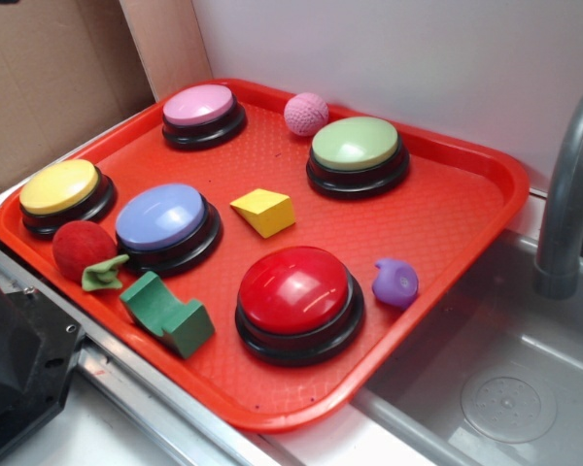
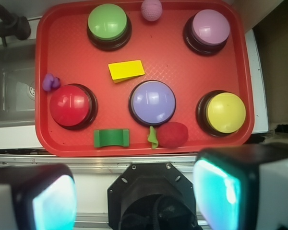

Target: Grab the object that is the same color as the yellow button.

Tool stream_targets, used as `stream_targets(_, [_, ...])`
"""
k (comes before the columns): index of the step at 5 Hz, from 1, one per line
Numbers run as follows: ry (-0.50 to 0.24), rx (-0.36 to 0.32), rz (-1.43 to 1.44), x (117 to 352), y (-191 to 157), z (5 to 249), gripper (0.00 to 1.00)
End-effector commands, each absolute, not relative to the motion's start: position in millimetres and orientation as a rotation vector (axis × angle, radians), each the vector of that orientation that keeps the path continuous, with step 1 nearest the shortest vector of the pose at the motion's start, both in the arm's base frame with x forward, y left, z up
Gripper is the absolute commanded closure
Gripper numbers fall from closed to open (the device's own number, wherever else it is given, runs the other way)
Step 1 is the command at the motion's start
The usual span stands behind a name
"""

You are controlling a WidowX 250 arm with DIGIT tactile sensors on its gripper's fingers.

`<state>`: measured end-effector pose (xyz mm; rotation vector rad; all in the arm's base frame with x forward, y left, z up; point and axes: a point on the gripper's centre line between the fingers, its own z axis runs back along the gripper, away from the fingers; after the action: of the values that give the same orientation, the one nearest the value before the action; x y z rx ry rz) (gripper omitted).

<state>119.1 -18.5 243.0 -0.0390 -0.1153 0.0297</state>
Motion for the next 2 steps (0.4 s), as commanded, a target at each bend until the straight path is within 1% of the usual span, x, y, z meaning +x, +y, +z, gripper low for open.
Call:
stream_targets(1, [-0.115,-0.039,0.030,119,-18,243,0.00])
stream_targets(2, [-0.166,-0.095,0.268,138,-28,233,0.00])
